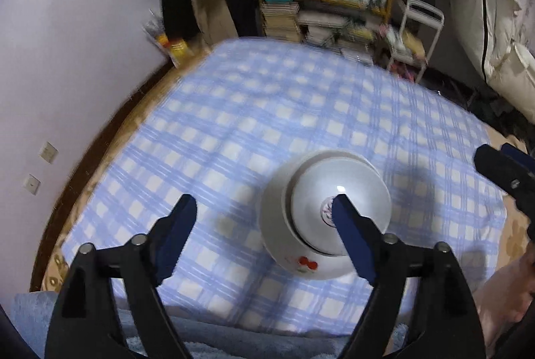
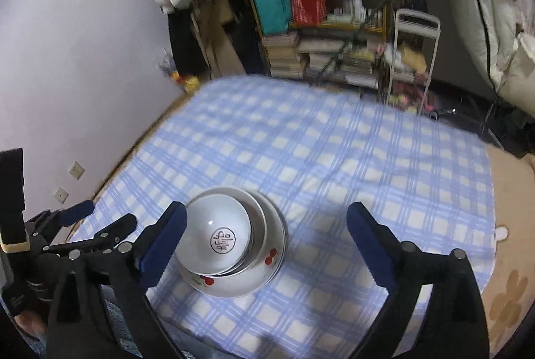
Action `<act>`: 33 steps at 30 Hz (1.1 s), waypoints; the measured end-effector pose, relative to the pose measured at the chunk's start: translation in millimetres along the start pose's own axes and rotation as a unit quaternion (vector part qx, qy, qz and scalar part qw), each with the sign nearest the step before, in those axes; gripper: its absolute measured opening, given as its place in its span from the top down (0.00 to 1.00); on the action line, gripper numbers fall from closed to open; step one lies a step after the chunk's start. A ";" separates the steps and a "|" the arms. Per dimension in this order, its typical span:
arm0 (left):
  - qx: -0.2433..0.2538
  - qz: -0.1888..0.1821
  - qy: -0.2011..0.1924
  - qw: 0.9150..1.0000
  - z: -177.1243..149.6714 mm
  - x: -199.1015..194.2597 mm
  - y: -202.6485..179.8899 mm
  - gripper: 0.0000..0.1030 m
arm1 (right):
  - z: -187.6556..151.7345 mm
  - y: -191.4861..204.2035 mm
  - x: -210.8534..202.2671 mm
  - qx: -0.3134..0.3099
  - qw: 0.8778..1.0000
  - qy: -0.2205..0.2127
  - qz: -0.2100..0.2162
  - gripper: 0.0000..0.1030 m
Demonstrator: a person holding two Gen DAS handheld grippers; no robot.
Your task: Organize plates and bowls
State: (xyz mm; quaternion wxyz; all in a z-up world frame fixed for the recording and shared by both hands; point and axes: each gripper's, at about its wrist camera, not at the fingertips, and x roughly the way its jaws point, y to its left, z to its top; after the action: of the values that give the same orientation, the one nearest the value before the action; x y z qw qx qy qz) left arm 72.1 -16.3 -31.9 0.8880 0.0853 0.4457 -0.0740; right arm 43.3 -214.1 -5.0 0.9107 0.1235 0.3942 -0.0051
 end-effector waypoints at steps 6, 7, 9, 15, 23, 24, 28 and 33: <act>0.022 0.023 -0.038 0.999 -16.3 -30.3 3.1 0.16 | -12.3 -7.4 -28.1 0.010 0.999 -0.046 0.010 0.00; 0.027 0.030 -0.048 0.998 -18.6 -34.4 2.6 0.16 | -15.9 -8.6 -31.4 0.009 0.998 -0.054 0.005 0.00; 0.036 0.044 -0.071 0.996 -25.6 -43.7 -0.1 0.14 | -22.4 -10.8 -35.2 0.007 0.998 -0.062 -0.004 0.00; 0.004 0.019 -0.112 0.994 -45.2 -58.0 1.9 0.13 | -34.2 -6.0 -49.6 -0.022 0.992 -0.113 -0.042 0.00; 0.007 0.040 -0.147 0.988 -59.5 -67.2 2.2 0.13 | -46.1 -2.2 -55.1 -0.033 0.989 -0.133 -0.055 0.00; 0.005 0.042 -0.148 0.988 -60.2 -67.8 1.9 0.13 | -46.4 -0.2 -56.8 -0.039 0.988 -0.140 -0.061 0.00; 0.002 0.050 -0.155 0.987 -60.4 -67.1 2.7 0.13 | -48.6 0.4 -58.9 -0.047 0.985 -0.155 -0.065 0.00; -0.006 0.049 -0.149 0.988 -60.1 -62.1 5.7 0.13 | -47.7 0.0 -53.9 -0.052 0.985 -0.148 -0.066 0.00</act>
State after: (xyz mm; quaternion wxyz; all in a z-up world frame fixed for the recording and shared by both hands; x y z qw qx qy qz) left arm -10.2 5.7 -16.8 0.9477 0.0897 0.3038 -0.0397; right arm -28.0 -207.9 2.4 0.9618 0.0478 0.2621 -0.0626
